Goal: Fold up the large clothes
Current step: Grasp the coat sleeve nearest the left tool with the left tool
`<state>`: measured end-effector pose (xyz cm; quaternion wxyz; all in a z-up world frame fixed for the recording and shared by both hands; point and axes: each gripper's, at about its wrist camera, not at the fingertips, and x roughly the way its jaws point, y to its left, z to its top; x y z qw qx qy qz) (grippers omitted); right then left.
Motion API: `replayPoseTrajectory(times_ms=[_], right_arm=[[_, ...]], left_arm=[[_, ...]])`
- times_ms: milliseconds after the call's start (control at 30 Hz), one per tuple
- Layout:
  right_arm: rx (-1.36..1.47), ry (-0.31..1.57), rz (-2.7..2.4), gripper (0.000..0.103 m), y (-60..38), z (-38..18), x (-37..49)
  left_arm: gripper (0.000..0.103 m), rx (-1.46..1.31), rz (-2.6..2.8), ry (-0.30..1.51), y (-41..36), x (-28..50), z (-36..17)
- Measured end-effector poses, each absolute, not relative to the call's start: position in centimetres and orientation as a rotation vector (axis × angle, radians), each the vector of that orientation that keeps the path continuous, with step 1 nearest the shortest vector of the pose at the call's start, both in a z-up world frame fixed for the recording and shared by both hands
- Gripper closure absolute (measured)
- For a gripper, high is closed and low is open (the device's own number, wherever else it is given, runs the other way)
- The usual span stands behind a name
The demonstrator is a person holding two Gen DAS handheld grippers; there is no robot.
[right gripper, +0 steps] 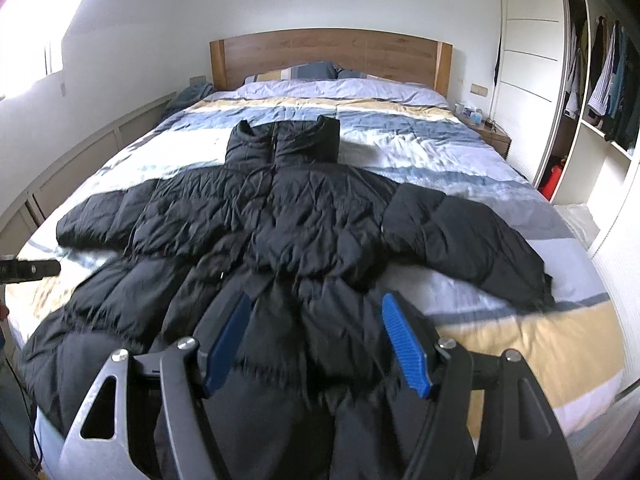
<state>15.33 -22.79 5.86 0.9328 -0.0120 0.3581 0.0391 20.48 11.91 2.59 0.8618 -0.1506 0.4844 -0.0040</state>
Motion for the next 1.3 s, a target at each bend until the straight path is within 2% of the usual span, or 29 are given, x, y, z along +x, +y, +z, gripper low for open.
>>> replayPoseTrajectory(times_ms=[200, 433, 667, 767, 833, 967, 1033, 1067, 1133, 1200, 1300], right_arm=[[0.008, 0.729, 0.078, 0.036, -23.4, 5.1, 19.4], [0.051, 0.758, 0.027, 0.036, -24.7, 3.2, 22.6], [0.052, 0.786, -0.016, 0.036, -25.6, 2.0, 24.2], [0.039, 0.798, -0.03, 0.036, -25.6, 1.7, 24.8], [0.03, 0.8, -0.035, 0.036, -25.7, 1.6, 25.0], [0.018, 0.807, -0.042, 0.036, -25.7, 1.4, 25.2], [0.013, 0.809, -0.046, 0.036, -25.7, 1.3, 25.2], [0.013, 0.808, -0.046, 0.036, -25.8, 1.3, 25.2], [0.013, 0.807, -0.049, 0.036, -25.9, 1.5, 24.9], [0.012, 0.802, -0.05, 0.036, -26.1, 1.7, 24.6], [0.014, 0.791, -0.053, 0.036, -26.5, 2.3, 23.9]], left_arm=[[0.006, -0.386, 0.211, 1.016, 22.0, 24.5, 2.4], [0.002, -0.633, 0.337, 0.998, 34.0, 26.7, -0.8], [0.002, -1.008, 0.313, 0.896, 39.9, 28.7, -5.8], [0.007, -1.093, 0.326, 0.873, 40.9, 29.7, -7.6], [0.021, -1.132, 0.331, 0.865, 41.3, 30.5, -8.4], [0.038, -1.18, 0.327, 0.857, 41.9, 31.6, -9.4], [0.059, -1.215, 0.326, 0.853, 42.0, 31.9, -9.9], [0.063, -1.224, 0.326, 0.85, 42.0, 31.9, -10.0], [0.081, -1.234, 0.322, 0.835, 42.0, 31.7, -9.9], [0.089, -1.212, 0.317, 0.817, 41.8, 31.6, -9.2], [0.094, -1.14, 0.305, 0.8, 40.9, 31.7, -7.3]])
